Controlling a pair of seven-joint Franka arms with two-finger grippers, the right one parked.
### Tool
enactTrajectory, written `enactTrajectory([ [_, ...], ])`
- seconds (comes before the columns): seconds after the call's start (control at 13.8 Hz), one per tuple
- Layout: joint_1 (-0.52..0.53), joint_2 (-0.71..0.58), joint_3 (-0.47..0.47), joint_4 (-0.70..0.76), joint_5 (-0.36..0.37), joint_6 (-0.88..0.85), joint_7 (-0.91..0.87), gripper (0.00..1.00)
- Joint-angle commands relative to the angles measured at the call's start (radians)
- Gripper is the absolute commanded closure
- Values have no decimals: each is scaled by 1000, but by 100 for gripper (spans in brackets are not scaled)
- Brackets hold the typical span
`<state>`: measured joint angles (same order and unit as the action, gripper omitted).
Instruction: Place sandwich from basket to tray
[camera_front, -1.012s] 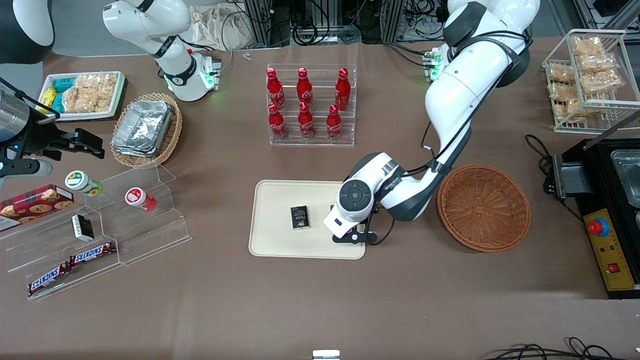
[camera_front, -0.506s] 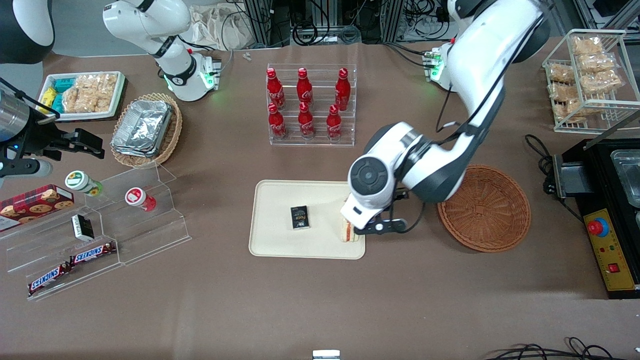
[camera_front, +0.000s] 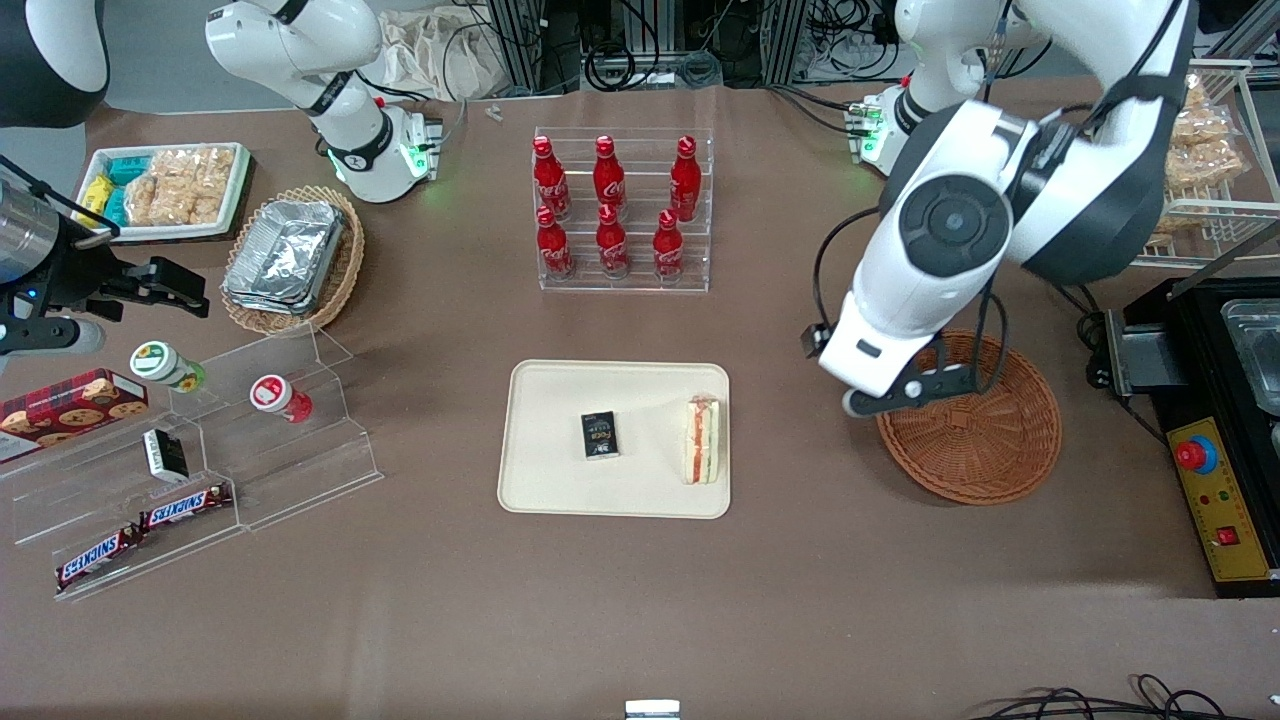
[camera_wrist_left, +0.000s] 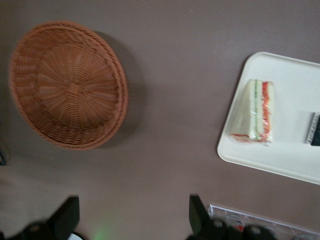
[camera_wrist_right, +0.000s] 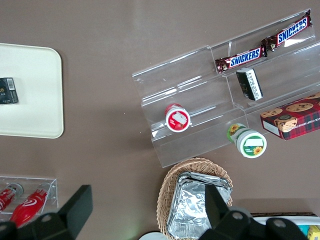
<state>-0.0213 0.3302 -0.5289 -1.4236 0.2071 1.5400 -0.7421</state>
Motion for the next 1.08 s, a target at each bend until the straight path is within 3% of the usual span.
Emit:
enactTrajectory([
  [0.0,95,-129,1,-87,-58,-7,59,2],
  [0.14,182,-167,3,-83,-96,-38,166,1],
  [0.51,303,-188,7,-77,-94,-83,525,1],
  [1.01,377,-175,9,-32,-95,-104,705,0],
])
